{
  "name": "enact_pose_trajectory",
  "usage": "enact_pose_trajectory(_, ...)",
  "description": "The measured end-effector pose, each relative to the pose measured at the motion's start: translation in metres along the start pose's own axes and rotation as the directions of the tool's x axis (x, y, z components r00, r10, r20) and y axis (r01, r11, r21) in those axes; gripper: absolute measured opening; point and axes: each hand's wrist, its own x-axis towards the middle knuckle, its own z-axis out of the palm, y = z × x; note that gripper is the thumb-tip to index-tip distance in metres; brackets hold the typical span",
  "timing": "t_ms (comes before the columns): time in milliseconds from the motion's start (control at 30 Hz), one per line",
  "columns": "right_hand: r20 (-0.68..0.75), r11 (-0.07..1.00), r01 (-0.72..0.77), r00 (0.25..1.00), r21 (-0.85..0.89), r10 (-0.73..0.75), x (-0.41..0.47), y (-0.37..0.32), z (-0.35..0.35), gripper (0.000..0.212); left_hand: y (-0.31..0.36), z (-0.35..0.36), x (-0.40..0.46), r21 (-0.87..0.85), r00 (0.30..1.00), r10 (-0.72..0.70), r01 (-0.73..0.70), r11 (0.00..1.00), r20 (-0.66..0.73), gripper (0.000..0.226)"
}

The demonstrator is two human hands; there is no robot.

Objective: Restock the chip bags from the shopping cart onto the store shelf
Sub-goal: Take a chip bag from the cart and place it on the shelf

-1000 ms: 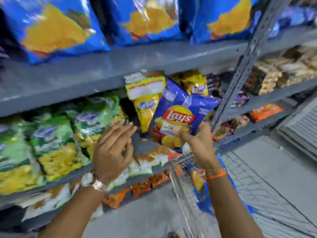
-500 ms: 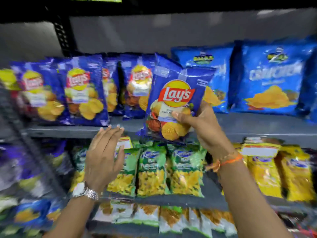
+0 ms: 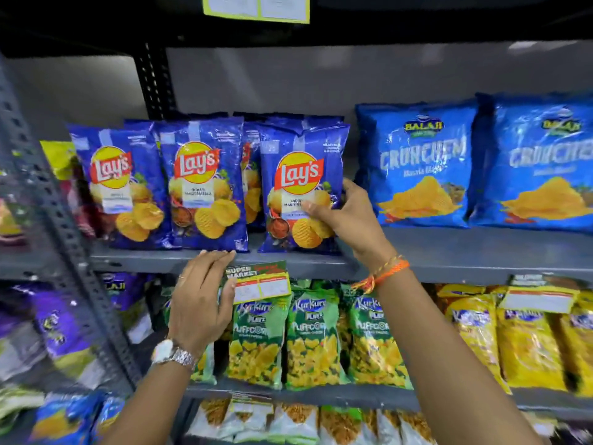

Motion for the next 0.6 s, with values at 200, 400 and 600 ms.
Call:
enact_pose_trajectory(200,-0.188,0.975,0.014,0.981,-0.222,-0.057,-0.009,0.002,-0.002,0.061,0.002,0.01,-0.003,-0.035,0.992,-0.012,0.007,0.999,-0.122,0.042)
enact_pose_trajectory(400,-0.169,0.965,-0.024,0.985,-0.26,-0.021,-0.006,0.004,-0.005,0.074,0.003,0.007,0.0,-0.059,0.992,-0.029,0.021,0.998,-0.124,0.041)
enact_pose_trajectory(600,-0.199,0.99,-0.003,0.98,-0.143,-0.026,-0.017,-0.008,-0.038,0.056,0.036,-0.005,0.007,-0.103,0.983,-0.066,0.049,0.994,-0.17,0.039)
